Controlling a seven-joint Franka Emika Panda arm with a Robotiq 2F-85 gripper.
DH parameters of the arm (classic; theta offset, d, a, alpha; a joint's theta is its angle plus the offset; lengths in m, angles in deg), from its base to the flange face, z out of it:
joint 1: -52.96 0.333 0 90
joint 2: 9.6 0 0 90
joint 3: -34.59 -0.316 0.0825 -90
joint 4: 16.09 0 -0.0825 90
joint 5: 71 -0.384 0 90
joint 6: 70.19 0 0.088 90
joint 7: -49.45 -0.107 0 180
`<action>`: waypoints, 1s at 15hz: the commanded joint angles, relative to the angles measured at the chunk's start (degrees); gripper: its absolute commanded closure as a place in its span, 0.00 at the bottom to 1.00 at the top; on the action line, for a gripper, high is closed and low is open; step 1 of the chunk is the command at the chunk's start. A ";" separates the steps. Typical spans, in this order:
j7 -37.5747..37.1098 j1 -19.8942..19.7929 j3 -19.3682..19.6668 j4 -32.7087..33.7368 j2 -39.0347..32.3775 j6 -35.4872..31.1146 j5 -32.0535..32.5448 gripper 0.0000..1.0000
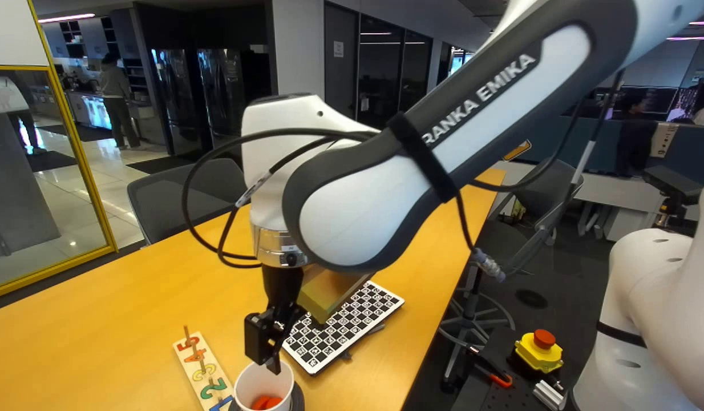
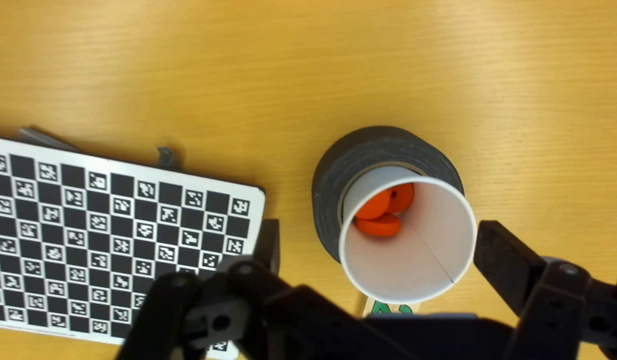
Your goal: Put an orange block in the white cup then put the yellow block in the clear cup, then put two orange blocks in the white cup and lastly put the yellow block in the clear cup
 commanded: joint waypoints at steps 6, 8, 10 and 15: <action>-4.19 -0.94 5.40 -14.21 30.22 13.87 -5.63 0.00; -2.97 -3.76 5.28 -15.58 35.88 17.96 -5.46 0.00; -0.57 -5.28 6.33 -16.36 40.41 22.09 -4.09 0.00; 13.30 -6.30 10.01 -15.97 46.81 29.15 -2.83 0.00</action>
